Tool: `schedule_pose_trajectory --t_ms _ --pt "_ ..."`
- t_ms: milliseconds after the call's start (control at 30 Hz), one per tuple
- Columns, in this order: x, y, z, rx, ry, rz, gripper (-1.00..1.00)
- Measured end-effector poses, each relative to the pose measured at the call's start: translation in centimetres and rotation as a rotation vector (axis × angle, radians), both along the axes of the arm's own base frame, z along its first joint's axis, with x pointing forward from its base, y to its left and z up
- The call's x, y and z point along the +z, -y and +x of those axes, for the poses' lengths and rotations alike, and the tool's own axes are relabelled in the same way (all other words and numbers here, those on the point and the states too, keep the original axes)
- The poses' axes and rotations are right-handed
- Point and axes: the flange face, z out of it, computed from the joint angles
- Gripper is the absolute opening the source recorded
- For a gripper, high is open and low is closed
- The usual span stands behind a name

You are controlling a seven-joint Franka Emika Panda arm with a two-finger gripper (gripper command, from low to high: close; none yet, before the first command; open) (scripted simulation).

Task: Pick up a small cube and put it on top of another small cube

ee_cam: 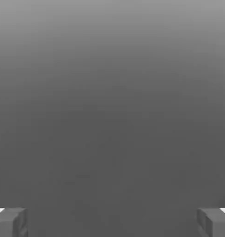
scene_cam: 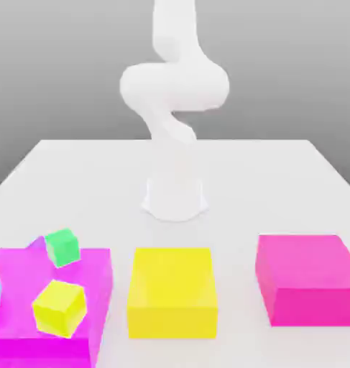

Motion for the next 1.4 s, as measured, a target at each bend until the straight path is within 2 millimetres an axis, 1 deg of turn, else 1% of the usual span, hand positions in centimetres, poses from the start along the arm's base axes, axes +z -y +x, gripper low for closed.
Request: schedule_pose_trajectory --t_ms 100,167,233,333,433,500,600,633,667,700,733,767,933,967,1133,1167,1200,1267,1400 --pt "-5.5 6.2 2.7 -0.072 -0.095 -0.02 0.0" --pt "-9.7 10.4 3.7 -0.117 -0.165 -0.03 0.0" --pt "-14.4 14.0 4.0 -0.153 -0.238 -0.034 0.0" --pt "-21.9 18.2 3.2 -0.188 -0.348 -0.025 0.0" --pt "-29.5 21.6 0.7 -0.219 -0.456 0.0 0.0" --pt "-34.5 23.4 -1.8 -0.24 -0.529 0.027 0.0" --pt "-41.9 25.2 -6.7 -0.268 -0.638 0.081 0.0" --pt "-44.1 25.6 -8.7 -0.282 -0.672 0.103 0.0" --pt "-46.3 26.1 -11.1 -0.306 -0.704 0.132 0.0" --pt "-47.7 26.2 -13.0 -0.328 -0.722 0.159 0.0" --pt "-48.8 26.1 -13.8 -0.337 -0.731 0.171 0.0" --pt "-49.8 25.2 -13.0 -0.303 -0.738 0.161 0.0" --pt "-54.6 24.8 -12.9 -0.29 -0.745 0.158 0.0" --pt "-55.3 24.7 -12.9 -0.29 -0.745 0.159 -1.0" --pt "-55.3 24.7 -12.9 -0.29 -0.746 0.161 -1.0" --pt "-55.7 24.6 -13.0 -0.29 -0.746 0.162 -1.0" --pt "-55.4 24.7 -12.9 -0.29 -0.745 0.162 -1.0" --pt "-54.0 24.8 -12.9 -0.289 -0.745 0.16 -1.0" --pt "-50.4 24.7 -12.9 -0.289 -0.744 0.162 -1.0"
